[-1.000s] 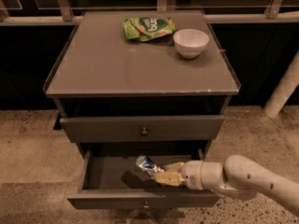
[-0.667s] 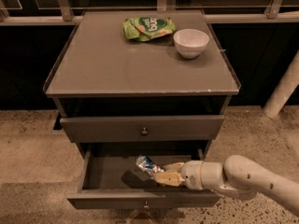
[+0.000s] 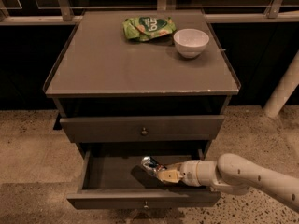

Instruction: Place redbull can into middle drawer

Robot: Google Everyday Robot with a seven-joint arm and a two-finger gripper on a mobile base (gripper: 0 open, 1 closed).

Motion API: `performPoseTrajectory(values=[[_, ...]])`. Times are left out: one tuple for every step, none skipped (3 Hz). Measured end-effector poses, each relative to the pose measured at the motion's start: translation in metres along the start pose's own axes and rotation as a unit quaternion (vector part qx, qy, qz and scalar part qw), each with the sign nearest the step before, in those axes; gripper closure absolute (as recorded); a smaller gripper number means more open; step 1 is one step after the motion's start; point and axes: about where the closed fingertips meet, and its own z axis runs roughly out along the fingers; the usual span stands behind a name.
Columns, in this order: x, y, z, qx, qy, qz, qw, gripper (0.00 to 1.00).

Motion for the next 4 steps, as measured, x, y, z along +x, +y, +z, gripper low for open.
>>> performPoseTrajectory(values=[[0.008,-0.025,0.015,0.009,0.0,0.026,0.9996,1.0],[0.014,-0.046,0.028,0.015,-0.001,0.049,0.9987,1.0],[0.019,-0.057,0.038,0.01,-0.003,0.069,0.9976,1.0],[0.019,-0.057,0.038,0.01,-0.004,0.069,0.9976,0.81]])
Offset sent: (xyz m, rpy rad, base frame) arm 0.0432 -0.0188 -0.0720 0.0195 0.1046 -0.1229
